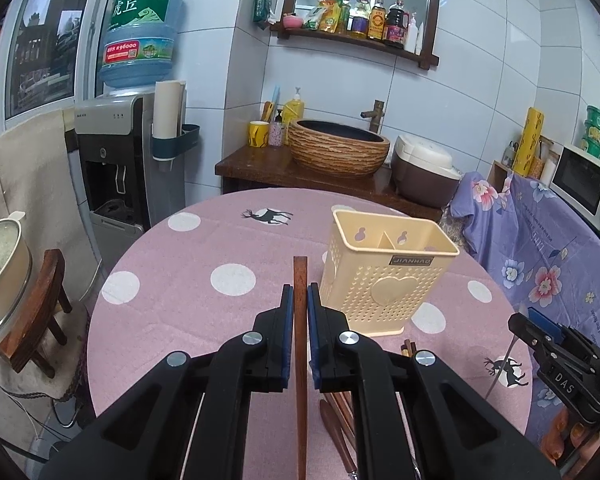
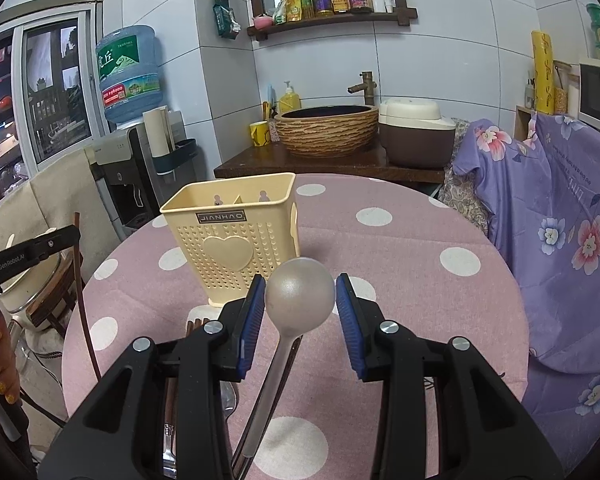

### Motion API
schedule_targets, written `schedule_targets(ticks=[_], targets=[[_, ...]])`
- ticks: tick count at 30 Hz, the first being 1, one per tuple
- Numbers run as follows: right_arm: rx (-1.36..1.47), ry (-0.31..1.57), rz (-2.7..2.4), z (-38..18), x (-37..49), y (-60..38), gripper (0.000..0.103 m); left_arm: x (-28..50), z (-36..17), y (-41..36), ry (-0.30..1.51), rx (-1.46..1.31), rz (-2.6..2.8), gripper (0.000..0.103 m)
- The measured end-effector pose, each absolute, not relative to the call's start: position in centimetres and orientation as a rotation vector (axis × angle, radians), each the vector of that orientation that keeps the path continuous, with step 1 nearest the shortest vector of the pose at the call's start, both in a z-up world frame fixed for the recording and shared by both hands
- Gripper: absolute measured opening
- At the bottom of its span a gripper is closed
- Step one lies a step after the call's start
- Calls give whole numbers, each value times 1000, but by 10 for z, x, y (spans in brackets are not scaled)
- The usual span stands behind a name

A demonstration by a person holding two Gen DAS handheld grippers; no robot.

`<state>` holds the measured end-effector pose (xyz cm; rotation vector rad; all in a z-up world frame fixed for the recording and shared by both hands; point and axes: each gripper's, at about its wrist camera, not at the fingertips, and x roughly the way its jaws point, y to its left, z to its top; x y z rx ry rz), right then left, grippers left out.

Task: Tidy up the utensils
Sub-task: 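Lift the chopstick with the left gripper while the right gripper carries the clear spoon toward the beige caddy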

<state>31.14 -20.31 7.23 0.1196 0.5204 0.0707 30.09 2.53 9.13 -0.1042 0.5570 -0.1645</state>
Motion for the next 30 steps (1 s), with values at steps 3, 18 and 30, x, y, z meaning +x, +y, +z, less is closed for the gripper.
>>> schedule_targets(ticks=[3, 18, 30], targets=[[117, 515, 73, 75, 312, -203, 37, 300, 96, 27, 544, -108, -166, 8], [122, 501, 105, 88, 318, -200, 37, 300, 119, 32, 487, -117, -171, 8], [108, 350, 120, 189, 366, -189, 37, 323, 242, 20, 309, -123, -230, 8]])
